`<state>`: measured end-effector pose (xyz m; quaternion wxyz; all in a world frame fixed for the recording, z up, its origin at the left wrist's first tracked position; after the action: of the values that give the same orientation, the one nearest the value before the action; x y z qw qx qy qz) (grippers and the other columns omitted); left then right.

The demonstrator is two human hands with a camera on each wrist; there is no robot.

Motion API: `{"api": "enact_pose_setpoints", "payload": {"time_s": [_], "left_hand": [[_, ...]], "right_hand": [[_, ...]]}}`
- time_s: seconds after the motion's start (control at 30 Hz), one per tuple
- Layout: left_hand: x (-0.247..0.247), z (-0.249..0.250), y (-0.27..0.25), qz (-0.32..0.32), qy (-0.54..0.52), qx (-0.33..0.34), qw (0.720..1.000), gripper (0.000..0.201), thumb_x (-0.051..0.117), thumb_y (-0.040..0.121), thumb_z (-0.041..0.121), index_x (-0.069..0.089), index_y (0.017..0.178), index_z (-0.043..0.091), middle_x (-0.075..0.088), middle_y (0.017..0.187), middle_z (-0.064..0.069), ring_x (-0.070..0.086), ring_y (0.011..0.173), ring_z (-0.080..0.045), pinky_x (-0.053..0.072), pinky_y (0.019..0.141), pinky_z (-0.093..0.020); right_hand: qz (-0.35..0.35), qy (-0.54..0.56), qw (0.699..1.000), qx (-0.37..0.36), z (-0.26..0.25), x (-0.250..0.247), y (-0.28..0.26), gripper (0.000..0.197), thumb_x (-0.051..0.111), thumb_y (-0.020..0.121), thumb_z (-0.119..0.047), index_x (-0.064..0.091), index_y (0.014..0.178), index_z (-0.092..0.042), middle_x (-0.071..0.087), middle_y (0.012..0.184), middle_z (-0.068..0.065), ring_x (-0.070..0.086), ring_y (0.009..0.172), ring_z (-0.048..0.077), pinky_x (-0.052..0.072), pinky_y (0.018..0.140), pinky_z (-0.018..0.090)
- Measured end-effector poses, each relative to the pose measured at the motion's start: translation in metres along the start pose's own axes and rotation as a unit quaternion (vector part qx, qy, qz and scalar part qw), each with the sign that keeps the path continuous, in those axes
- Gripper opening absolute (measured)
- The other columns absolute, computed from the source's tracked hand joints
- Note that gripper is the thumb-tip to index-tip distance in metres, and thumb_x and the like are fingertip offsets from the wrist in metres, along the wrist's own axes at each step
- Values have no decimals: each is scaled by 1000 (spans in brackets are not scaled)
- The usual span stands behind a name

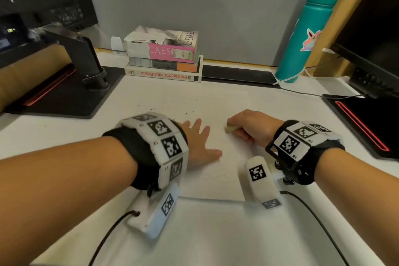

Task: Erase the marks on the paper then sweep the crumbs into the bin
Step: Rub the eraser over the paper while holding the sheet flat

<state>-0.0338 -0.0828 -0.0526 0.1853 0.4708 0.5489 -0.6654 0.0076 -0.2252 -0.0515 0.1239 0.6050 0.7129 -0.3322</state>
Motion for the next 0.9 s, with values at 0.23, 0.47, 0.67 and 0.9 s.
{"api": "enact_pose_setpoints", "payload": {"time_s": [0.23,0.47,0.67,0.9], "left_hand": [[7,-5,9,-19,0,0,1000,110,41,74,81,-28,145,33,-30,155,-3,-18,145,-33,-1,115,-52],[6,-4,10,-10,-12,-4,1000,111,45,75,79,-27,145,32,-30,155,-4,-19,144,-34,-2,114,-52],[5,-5,6,-8,-12,-6,1000,113,46,74,79,-25,146,31,-27,156,-6,-17,144,-36,-2,114,-54],[-7,23,-6,-7,47,13,999,97,46,91,57,-18,150,16,-19,158,-11,-7,147,-31,5,116,-44]], "right_hand": [[-57,-158,985,-45,-12,21,-32,15,56,86,-16,50,74,-9,48,67,8,41,58,16,35,57,25],[-27,-384,922,-29,-24,20,-32,16,50,90,-30,50,95,-15,55,90,3,50,81,19,42,73,29],[-55,-324,944,6,-13,15,-37,13,49,91,-23,53,89,-11,61,84,8,50,68,15,43,67,26],[33,87,996,3,-12,-6,1,34,41,95,-13,48,63,-5,42,53,8,43,46,21,37,50,27]]}}
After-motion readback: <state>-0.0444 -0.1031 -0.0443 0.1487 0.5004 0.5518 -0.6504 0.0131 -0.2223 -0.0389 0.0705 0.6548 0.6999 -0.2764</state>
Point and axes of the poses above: each hand's wrist, its own y-axis towards the middle knuckle, its own x-axis out of the palm, z = x × y, the point moved 5 cm from there along y, towards the middle knuckle
